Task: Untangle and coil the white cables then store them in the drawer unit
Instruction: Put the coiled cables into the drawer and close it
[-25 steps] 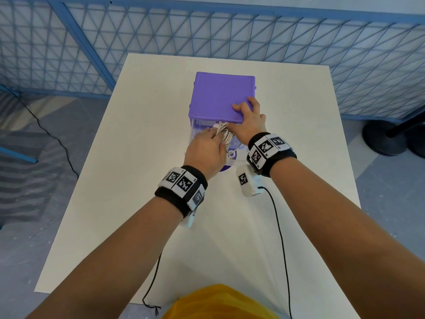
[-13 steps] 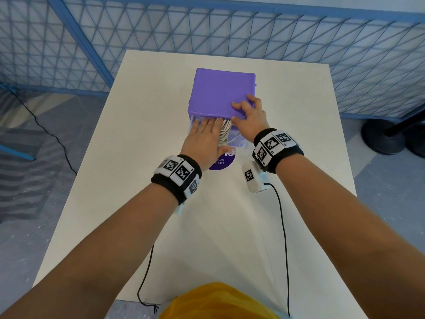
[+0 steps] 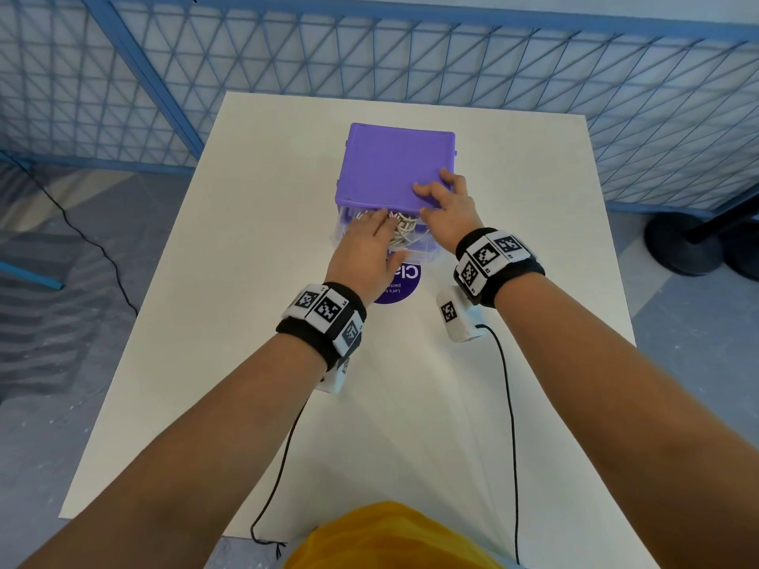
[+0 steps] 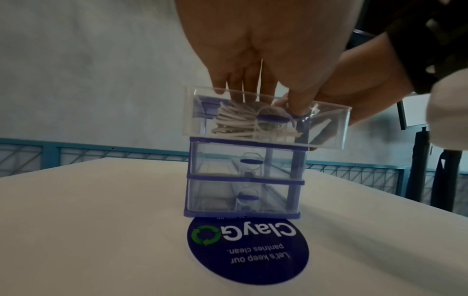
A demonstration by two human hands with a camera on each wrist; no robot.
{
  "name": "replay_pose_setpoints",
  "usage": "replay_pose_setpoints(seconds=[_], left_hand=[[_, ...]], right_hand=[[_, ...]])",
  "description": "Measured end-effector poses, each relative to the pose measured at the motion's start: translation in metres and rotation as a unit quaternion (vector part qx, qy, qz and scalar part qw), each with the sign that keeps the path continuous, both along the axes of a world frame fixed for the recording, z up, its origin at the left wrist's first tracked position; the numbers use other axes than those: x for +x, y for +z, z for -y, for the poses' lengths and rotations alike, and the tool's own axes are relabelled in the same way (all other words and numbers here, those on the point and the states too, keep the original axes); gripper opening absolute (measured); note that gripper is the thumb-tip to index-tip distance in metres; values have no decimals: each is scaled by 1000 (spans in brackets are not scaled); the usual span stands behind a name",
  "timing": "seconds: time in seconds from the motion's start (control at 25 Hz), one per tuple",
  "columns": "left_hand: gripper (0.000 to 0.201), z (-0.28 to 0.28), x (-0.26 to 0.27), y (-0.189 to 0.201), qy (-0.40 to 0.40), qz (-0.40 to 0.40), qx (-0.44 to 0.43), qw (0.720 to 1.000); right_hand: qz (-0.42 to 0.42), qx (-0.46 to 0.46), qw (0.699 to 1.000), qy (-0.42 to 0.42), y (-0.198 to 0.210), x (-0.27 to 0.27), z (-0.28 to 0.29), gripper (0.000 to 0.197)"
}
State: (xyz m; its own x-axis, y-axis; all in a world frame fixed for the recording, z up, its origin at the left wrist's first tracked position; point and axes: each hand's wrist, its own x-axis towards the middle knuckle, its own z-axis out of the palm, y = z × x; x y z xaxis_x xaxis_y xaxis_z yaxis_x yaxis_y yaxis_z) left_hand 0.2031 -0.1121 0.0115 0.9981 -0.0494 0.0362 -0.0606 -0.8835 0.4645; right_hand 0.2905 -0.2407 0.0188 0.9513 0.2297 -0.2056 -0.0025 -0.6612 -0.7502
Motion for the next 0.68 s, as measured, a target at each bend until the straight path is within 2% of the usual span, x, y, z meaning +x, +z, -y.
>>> replay_pose_setpoints(seconds=[0.12,0.2,0.28,0.36,0.4,0.48,0.56,0.68], left_hand=[[41,4,-18,-2,59,89,-68,992],[29,7,-25,-1,137,90,-131,978],[27,11,-27,0,209,-7,-207,956],[35,14,-27,-5,230,-124,-236,936],[37,14,-25,-9,240,-155,-261,922],[35,14,-20,-15,275,-183,-354,875],[27,16,-14,-16,307,-180,-436,827],[24,20,-6,-15,333,-189,-471,795]], right_hand=[[12,-8,1000,-2,2,1,3,34],[23,-24,999,-10,4,1,2,32],[34,-8,999,-24,5,1,-1,33],[40,-4,998,-38,5,1,-2,41],[36,-6,998,-44,5,1,-2,46],[26,-9,998,-55,7,2,1,48],[27,-8,998,-58,7,4,4,47],[28,8,997,-76,5,4,5,50]])
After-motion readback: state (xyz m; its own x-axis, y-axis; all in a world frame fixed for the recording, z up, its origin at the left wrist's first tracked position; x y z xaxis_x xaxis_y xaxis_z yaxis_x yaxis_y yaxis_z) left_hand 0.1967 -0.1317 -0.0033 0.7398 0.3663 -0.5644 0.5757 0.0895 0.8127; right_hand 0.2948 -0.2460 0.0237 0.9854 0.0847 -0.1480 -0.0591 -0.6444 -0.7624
